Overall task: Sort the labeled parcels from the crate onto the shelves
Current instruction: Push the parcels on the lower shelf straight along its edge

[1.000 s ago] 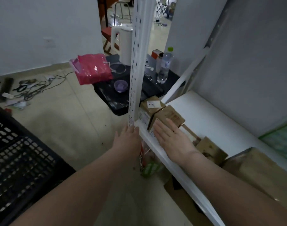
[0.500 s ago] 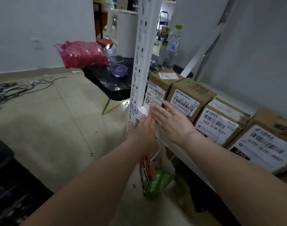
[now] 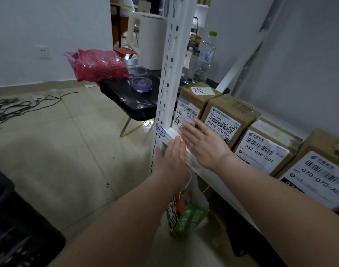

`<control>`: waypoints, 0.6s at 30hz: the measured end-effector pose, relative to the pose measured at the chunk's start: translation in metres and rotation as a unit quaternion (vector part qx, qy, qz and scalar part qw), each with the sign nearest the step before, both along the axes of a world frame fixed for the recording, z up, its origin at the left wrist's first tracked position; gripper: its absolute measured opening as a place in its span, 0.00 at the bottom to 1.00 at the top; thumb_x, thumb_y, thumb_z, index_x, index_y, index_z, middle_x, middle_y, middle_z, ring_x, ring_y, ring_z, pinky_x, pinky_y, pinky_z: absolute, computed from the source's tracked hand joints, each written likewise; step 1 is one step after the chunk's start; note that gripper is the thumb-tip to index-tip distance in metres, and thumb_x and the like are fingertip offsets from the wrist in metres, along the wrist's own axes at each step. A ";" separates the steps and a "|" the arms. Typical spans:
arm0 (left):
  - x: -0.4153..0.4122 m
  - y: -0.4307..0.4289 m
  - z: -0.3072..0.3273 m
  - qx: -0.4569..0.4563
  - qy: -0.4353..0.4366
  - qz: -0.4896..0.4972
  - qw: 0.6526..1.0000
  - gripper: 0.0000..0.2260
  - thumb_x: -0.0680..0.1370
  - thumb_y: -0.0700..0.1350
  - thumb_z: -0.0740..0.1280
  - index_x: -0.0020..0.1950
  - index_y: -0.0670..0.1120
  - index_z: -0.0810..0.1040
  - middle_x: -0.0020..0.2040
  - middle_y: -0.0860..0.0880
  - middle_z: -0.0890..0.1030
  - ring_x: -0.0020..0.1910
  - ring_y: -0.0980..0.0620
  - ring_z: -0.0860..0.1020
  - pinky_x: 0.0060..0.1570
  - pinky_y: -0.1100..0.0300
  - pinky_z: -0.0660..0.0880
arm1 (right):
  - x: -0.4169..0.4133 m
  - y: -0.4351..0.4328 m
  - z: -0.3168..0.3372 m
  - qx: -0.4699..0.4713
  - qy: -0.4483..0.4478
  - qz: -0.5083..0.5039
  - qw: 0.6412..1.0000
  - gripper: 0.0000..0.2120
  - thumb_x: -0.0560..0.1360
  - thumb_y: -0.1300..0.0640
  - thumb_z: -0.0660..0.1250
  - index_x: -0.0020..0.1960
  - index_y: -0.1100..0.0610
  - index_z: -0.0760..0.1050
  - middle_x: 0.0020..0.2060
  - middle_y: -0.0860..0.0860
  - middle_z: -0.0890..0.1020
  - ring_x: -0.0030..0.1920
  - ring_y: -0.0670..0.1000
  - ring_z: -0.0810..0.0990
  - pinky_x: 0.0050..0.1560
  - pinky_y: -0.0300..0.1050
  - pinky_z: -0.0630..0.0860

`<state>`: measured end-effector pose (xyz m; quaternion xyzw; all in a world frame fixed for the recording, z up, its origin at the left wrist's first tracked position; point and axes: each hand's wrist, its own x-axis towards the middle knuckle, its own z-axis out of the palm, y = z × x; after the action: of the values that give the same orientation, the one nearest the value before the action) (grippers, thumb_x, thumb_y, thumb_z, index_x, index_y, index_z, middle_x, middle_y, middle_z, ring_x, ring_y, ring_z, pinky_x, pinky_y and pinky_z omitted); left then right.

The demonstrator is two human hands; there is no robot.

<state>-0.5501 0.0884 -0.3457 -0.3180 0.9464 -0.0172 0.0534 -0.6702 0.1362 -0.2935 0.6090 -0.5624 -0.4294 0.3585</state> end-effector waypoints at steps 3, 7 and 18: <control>0.000 -0.002 -0.001 0.008 0.004 -0.002 1.000 0.39 0.80 0.56 0.54 0.74 0.39 0.30 0.75 0.41 0.31 0.75 0.44 0.34 0.73 0.38 0.46 | -0.001 0.000 0.000 0.000 -0.003 -0.002 1.000 0.29 0.81 0.49 0.38 0.78 0.61 0.36 0.79 0.56 0.41 0.78 0.57 0.35 0.65 0.61 0.24; 0.000 -0.001 -0.003 0.006 0.001 -0.008 1.000 0.39 0.80 0.57 0.54 0.73 0.39 0.28 0.75 0.41 0.30 0.75 0.44 0.33 0.73 0.38 0.45 | 0.001 0.013 -0.001 0.000 -0.004 0.013 1.000 0.29 0.81 0.48 0.37 0.76 0.62 0.33 0.79 0.56 0.40 0.75 0.57 0.30 0.66 0.62 0.24; 0.001 0.020 -0.015 0.037 0.077 -0.001 0.996 0.44 0.76 0.54 0.61 0.74 0.40 0.31 0.76 0.43 0.33 0.76 0.46 0.35 0.72 0.39 0.46 | -0.012 0.082 0.000 0.030 -0.027 -0.012 0.999 0.30 0.82 0.50 0.38 0.77 0.64 0.33 0.78 0.59 0.38 0.76 0.58 0.31 0.62 0.61 0.19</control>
<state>-0.5493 0.1086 -0.3611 -0.3156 0.9479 0.0421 -0.0085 -0.6827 0.2179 -0.2936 0.6243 -0.5660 -0.4336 0.3192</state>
